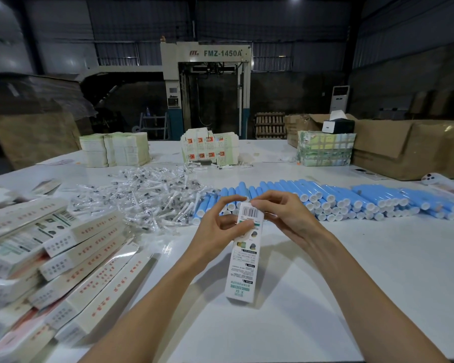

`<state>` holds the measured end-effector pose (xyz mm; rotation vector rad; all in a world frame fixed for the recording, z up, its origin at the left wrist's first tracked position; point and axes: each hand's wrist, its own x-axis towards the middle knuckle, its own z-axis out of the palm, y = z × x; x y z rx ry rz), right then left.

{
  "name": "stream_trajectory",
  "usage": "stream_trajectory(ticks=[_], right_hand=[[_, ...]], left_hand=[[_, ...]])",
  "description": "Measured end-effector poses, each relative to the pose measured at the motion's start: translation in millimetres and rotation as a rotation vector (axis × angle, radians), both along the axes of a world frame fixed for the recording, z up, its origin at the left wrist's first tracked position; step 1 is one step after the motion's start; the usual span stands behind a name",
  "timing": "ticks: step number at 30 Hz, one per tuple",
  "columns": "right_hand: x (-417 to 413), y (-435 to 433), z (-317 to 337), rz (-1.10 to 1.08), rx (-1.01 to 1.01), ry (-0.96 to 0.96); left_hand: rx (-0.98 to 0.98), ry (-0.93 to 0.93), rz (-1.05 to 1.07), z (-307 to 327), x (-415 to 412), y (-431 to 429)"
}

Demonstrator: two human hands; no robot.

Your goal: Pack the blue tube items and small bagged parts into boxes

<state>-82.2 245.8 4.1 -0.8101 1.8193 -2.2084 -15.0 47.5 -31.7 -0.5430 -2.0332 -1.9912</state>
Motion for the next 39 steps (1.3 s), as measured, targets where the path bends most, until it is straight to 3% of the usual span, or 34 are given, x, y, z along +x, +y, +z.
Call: stream_trajectory(ticks=[6,10,26,30,34,39], right_hand=[[4.8,1.6,-1.2,0.088,0.038,0.035],[7.9,-9.7,-4.6,-0.080,0.107,0.165],[4.8,-18.3,-15.5,-0.226,0.134,0.299],[3.4,-19.5,-18.3,-0.223,0.106,0.239],[8.3,-27.6,-24.6,-0.078,-0.039,-0.009],[22.5,-33.0,-30.3,0.138,0.090,-0.197]], left_hand=[[0.070,-0.014,0.003,-1.6,-0.1,-4.0],[0.106,-0.015,0.029,-2.9,-2.1,-7.1],[0.128,-0.025,0.086,-4.4,-1.8,-5.5],[0.148,-0.023,0.080,-6.1,-3.1,-4.2],[0.243,-0.033,0.069,-7.9,-8.6,-2.7],[0.411,-0.043,0.049,-6.9,-15.4,-6.8]])
